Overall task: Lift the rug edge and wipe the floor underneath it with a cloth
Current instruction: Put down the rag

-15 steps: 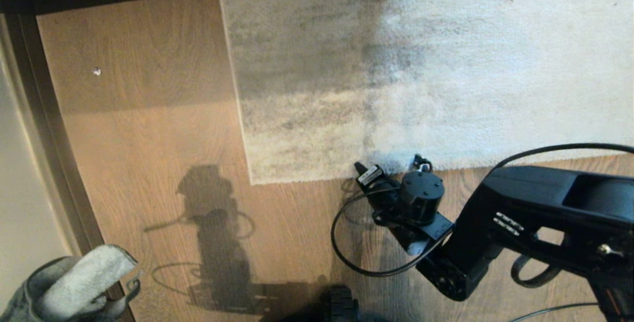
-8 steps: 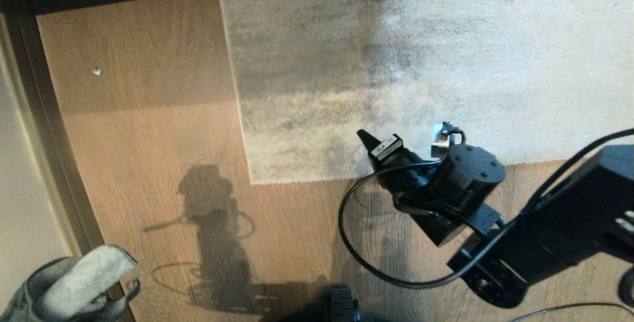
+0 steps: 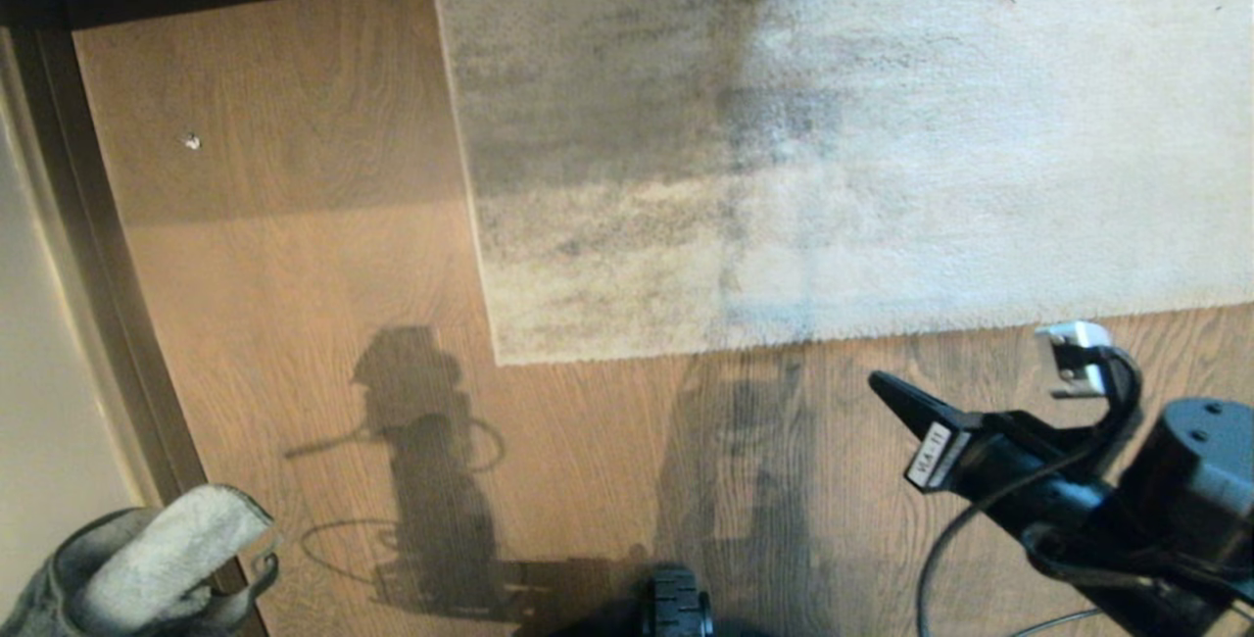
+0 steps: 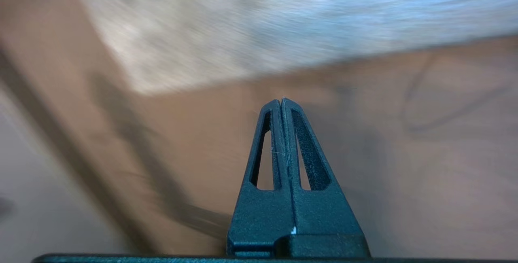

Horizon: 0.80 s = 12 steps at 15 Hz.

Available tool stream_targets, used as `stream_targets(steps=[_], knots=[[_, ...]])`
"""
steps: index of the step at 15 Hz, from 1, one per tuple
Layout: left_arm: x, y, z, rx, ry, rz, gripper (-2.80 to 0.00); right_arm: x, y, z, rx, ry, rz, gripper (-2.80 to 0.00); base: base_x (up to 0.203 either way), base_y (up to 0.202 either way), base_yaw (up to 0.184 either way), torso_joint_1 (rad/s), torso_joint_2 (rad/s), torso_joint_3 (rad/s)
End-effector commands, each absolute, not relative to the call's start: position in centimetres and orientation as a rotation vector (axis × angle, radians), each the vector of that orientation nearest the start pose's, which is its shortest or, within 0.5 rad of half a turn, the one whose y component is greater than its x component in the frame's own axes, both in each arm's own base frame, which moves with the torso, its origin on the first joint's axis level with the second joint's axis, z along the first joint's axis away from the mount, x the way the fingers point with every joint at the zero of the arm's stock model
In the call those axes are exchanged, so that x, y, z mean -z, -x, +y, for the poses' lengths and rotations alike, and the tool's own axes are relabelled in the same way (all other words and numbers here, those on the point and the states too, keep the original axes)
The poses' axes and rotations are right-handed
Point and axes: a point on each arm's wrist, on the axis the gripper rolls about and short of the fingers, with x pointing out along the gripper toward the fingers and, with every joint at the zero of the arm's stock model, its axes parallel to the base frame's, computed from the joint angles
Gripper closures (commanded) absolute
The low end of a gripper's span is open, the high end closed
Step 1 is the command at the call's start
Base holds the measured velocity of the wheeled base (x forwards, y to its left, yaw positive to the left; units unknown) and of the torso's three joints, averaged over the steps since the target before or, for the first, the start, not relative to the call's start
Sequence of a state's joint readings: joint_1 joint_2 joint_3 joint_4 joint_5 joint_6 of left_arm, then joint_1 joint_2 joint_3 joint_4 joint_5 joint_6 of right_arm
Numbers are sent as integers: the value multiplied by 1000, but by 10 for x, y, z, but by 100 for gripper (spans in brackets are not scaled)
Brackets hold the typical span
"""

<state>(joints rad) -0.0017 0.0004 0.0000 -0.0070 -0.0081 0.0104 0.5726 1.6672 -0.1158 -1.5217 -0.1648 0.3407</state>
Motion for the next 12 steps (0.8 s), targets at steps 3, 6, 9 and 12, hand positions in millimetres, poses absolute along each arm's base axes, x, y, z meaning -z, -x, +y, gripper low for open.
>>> stream_targets(steps=[3, 6, 9, 12], knots=[[-76, 23, 0, 9, -11, -8, 0, -155, -122, 63, -267, -207, -87, 0, 0, 0, 0, 0, 0, 0], [-76, 23, 0, 9, -11, -8, 0, -162, -77, 34, -173, -119, -135, 0, 0, 0, 0, 0, 0, 0], [-76, 23, 0, 10, -11, -8, 0, -143, -40, 9, -63, -2, -90, 0, 0, 0, 0, 0, 0, 0], [-76, 23, 0, 9, -11, -8, 0, -115, -9, -2, 0, 72, -21, 0, 0, 0, 0, 0, 0, 0]])
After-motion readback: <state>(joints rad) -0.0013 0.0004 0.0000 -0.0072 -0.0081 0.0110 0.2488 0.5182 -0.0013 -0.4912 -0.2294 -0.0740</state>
